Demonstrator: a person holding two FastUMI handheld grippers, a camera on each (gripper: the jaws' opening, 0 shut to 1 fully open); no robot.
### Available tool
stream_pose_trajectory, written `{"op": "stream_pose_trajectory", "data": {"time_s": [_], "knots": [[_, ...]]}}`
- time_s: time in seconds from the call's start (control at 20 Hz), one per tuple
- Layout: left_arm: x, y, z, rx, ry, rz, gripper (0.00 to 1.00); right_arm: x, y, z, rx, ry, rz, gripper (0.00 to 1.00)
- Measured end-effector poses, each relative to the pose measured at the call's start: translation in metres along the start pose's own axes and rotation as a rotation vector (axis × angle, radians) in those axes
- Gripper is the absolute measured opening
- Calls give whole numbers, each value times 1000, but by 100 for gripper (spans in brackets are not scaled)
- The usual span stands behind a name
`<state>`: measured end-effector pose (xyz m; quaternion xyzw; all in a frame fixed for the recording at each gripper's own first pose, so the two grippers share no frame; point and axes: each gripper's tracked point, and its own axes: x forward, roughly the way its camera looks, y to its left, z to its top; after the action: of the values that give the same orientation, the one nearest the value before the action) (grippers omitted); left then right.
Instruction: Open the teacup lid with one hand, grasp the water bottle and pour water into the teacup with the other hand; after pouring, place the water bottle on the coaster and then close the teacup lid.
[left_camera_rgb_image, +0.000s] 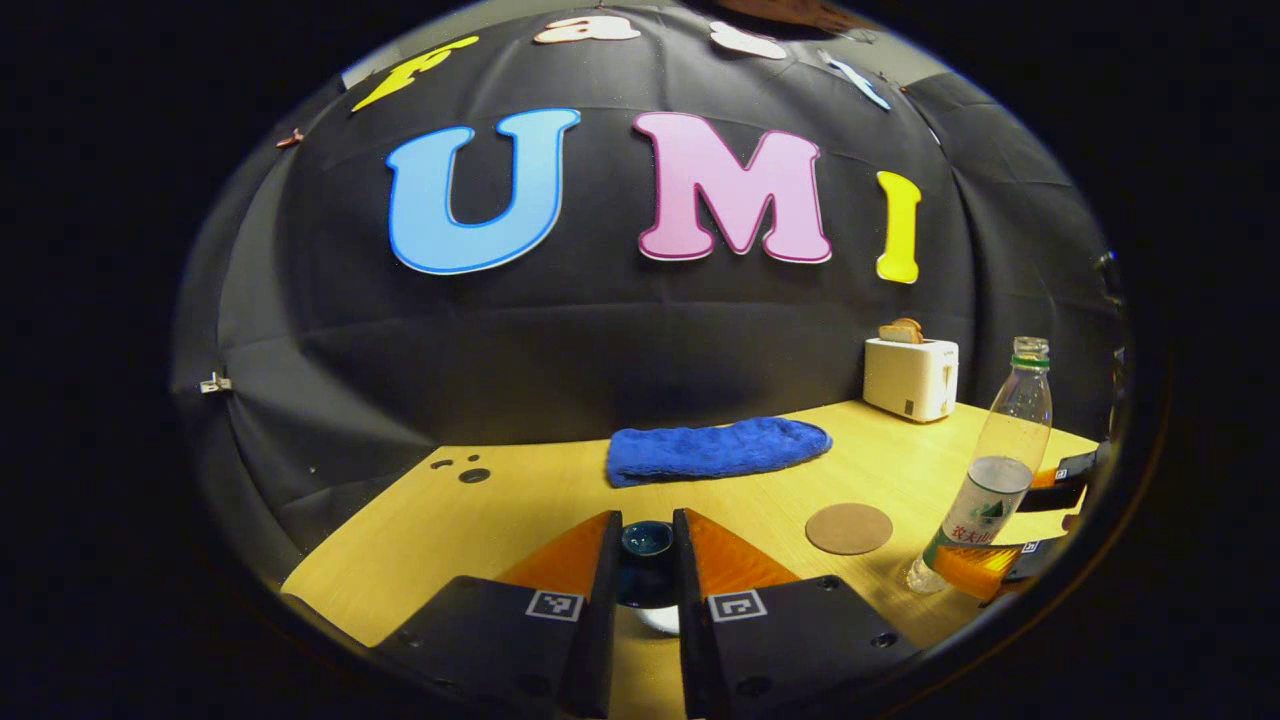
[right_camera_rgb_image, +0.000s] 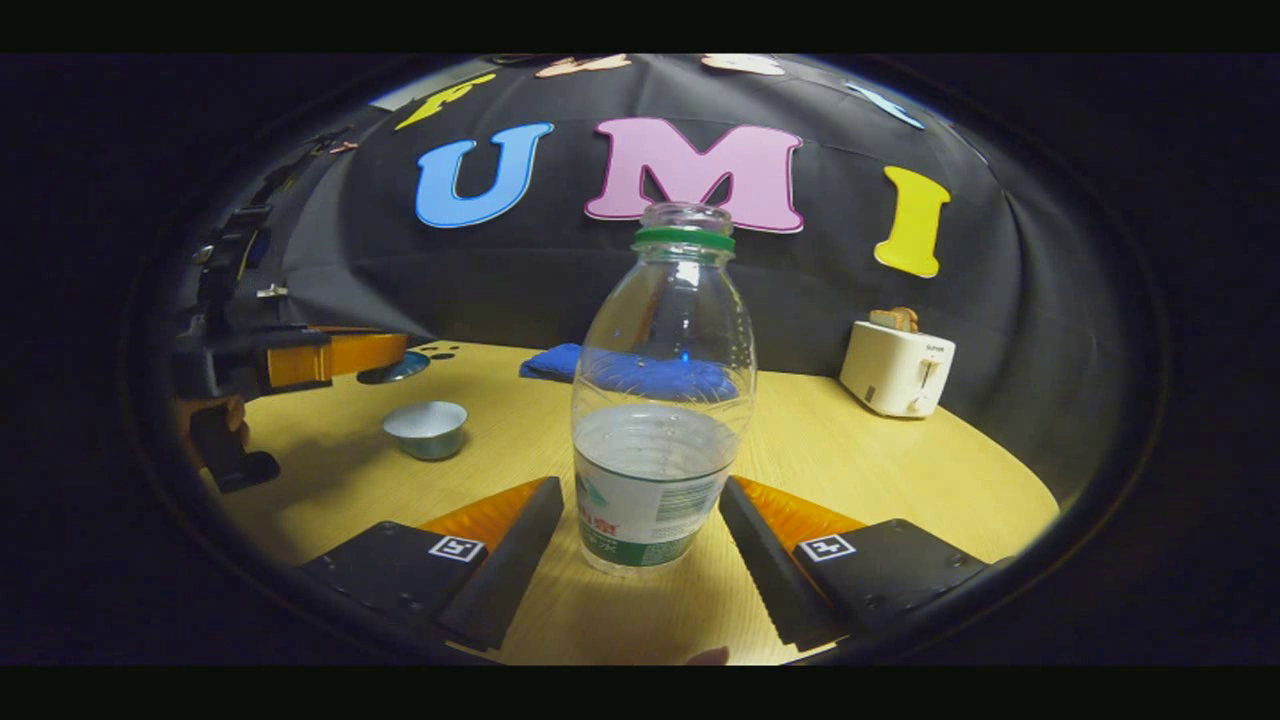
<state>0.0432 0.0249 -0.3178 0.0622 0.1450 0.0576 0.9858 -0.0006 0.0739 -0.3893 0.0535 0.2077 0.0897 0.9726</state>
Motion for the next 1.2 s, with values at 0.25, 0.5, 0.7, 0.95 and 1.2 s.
{"op": "stream_pose_trajectory", "data": {"time_s": [0.25, 0.5, 0.7, 0.95, 1.2], "knots": [[-15, 23, -10, -10, 33, 49, 31, 11, 3, -1, 2, 12, 9, 79], [-27, 42, -15, -27, 45, 93, 31, 25, 0, 36, -145, -8, -24, 76], [-38, 64, -16, -16, 42, 131, 31, 45, -9, 59, -425, -4, -91, 76], [-52, 90, -20, -2, 33, 179, 31, 66, -3, 72, -814, -37, -164, 75], [-62, 103, -30, -15, 44, 204, 31, 86, 13, 61, -1006, -5, -162, 75]]}}
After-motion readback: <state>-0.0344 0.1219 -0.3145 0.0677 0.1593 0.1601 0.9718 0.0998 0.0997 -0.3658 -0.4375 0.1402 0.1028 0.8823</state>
